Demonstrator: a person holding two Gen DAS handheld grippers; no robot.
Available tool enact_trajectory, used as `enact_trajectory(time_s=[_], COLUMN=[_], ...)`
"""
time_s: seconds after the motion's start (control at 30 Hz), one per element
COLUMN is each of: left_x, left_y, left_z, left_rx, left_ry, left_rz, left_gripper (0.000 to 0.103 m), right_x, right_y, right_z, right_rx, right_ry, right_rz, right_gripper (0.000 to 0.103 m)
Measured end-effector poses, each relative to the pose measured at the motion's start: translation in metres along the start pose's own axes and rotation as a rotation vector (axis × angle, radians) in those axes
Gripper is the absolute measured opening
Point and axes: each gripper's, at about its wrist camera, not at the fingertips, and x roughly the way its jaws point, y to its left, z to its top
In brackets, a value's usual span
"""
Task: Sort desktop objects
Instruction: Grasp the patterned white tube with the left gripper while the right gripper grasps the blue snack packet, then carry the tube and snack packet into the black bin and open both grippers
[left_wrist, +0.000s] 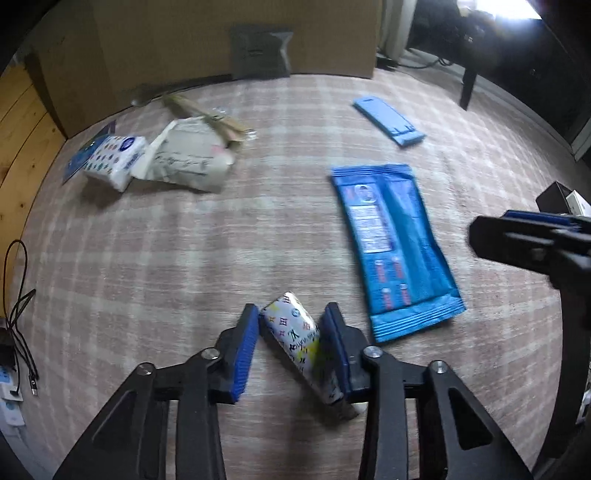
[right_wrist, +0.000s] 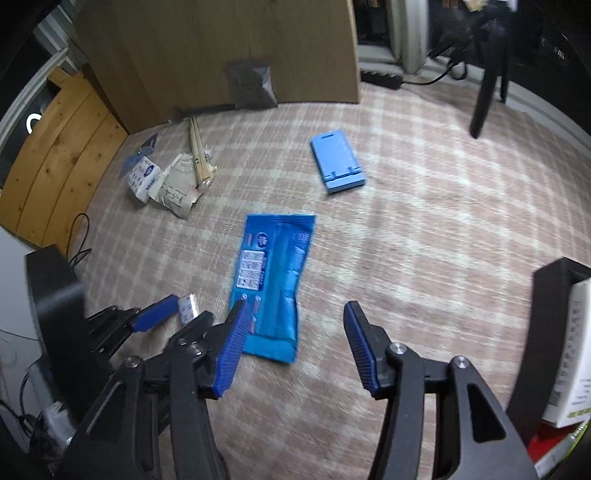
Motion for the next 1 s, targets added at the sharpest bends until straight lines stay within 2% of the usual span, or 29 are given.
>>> enact_trajectory(time_s=[0.2,0.3,0.4,0.53,0.57,0.63,0.67,0.73,0.8,1.0], left_x=[0.002,0.002,0.004,0.008,0.008,0.009,0.009,0.008,0.005,-0.011], left_y=[0.015,0.025,0.036,0.048,0.049,0.061,0.063,0.065,0.07,0.093], left_z=[-0.004,-0.007,-0.009,-0.006,-0.007,-0.008,-0.009,-0.012,-0.015,-0.018], left_rx=[0.015,0.015,0.006,-0.014,-0.016,-0.022,-0.026,-0.035,-0.047,-0.097], left_ry=[-0.01,-0.012,-0.014,-0.013,-0.014,-0.017,-0.017,-0.016,-0.014,0.001], left_rz=[0.014,0.008,-0.005,-0.003,-0.005,-0.015,-0.019,-0.025,-0.032,-0.066], left_gripper=[0.026,0.023,0.023,0.023,0.023,0.023,0.022,0.022,0.022,0.022], right_x=[0.034,0.05,0.057,0.061,0.06,0.056,0.054,0.05,0.046,0.033], right_y=[0.021,0.031,0.042,0.054,0.055,0.054,0.053,0.05,0.05,0.042], right_z=[0.011,0.015,0.019,0.02,0.02,0.02,0.02,0.02,0.019,0.009], right_rx=[-0.001,-0.007,-0.033,-0.088,-0.093,-0.1,-0.099,-0.091,-0.087,-0.053], right_ry=[0.051,0.083,0.087,0.092,0.088,0.075,0.076,0.075,0.072,0.045], right_rz=[-0.068,-0.112,-0.164,-0.233,-0.231,-0.227,-0.222,-0.191,-0.169,-0.127], right_gripper=[0.054,0.059,0.067,0.067,0.065,0.048,0.045,0.031,0.023,0.016])
